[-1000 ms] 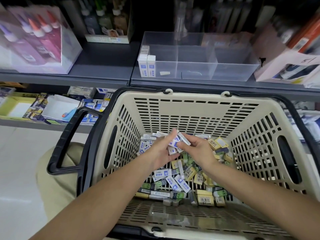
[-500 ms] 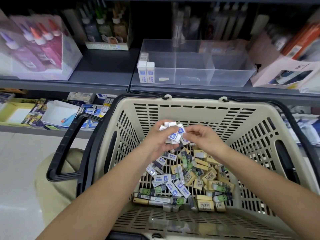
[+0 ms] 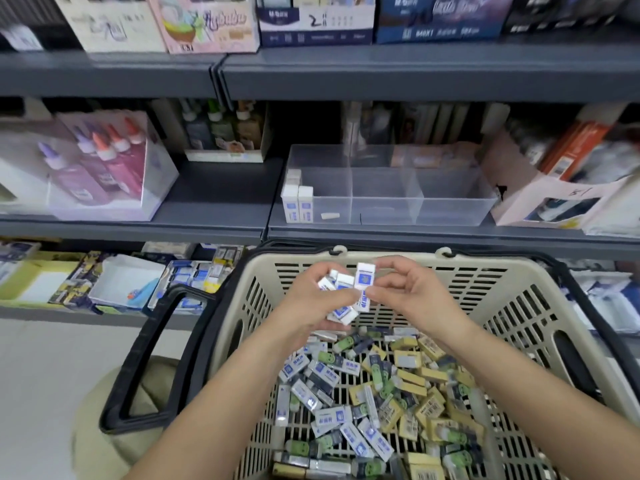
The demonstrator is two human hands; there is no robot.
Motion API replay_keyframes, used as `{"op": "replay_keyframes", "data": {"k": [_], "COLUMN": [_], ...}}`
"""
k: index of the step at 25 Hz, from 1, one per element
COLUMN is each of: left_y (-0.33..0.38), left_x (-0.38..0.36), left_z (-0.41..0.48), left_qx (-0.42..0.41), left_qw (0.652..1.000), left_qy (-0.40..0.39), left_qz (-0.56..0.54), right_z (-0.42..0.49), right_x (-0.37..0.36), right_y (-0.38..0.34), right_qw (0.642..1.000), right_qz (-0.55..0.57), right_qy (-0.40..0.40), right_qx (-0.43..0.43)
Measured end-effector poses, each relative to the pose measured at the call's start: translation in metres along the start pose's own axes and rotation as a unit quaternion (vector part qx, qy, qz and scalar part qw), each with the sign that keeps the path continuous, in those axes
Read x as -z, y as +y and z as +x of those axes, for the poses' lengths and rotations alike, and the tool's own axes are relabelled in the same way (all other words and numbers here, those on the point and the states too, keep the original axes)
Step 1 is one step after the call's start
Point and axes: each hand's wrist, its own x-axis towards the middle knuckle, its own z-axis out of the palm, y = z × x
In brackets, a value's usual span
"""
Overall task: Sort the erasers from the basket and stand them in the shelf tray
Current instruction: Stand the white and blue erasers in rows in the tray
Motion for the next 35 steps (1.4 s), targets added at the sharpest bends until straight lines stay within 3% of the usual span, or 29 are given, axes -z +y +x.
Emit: {"op": "replay_keyframes", "data": {"k": [5,9,12,15,18,21,25,28,30,32,35], "left_y": [0.031,0.059,0.064,0.056,0.052,0.054,0.054,0.055,0.055,0.055,0.056], "left_x": [0.011,0.036,0.055,0.062,0.065,0.068,0.065,0.065,0.065,0.065,0.061], "left_z": [0.013,0.032,0.046,0.055,0.059,0.061,0.064,0.065,0.064,0.063,0.061], "left_qx": [-0.056,-0.106,-0.136,-0.135,-0.134,-0.134,-0.132,-0.127,-0.123,-0.125,-0.132], "left_qw": [0.998,0.986,0.958,0.945,0.946,0.950,0.957,0.957,0.957,0.958,0.962], "left_qy": [-0.008,0.072,0.173,0.220,0.225,0.218,0.210,0.207,0.203,0.196,0.178], "left_qz": [0.033,-0.108,-0.182,-0.201,-0.189,-0.182,-0.150,-0.161,-0.165,-0.166,-0.162], "right_z": [0.027,0.063,0.099,0.134,0.160,0.176,0.185,0.183,0.175,0.160,0.132], "right_x": [0.004,0.005,-0.001,-0.014,-0.026,-0.032,-0.036,-0.035,-0.034,-0.038,-0.054], "right_y": [-0.032,-0.066,-0.083,-0.089,-0.085,-0.076,-0.069,-0.072,-0.077,-0.079,-0.080], "right_qw": [1.000,0.998,0.981,0.945,0.914,0.915,0.883,0.874,0.866,0.883,0.931], "right_qz": [0.003,-0.013,-0.136,-0.262,-0.367,-0.393,-0.463,-0.476,-0.490,-0.446,-0.344], "right_qy": [0.009,0.033,0.095,0.138,0.112,0.044,-0.031,-0.050,-0.011,0.042,-0.015], "right_qx": [0.001,0.050,0.097,0.139,0.133,0.078,0.073,0.082,0.100,0.140,0.118]}}
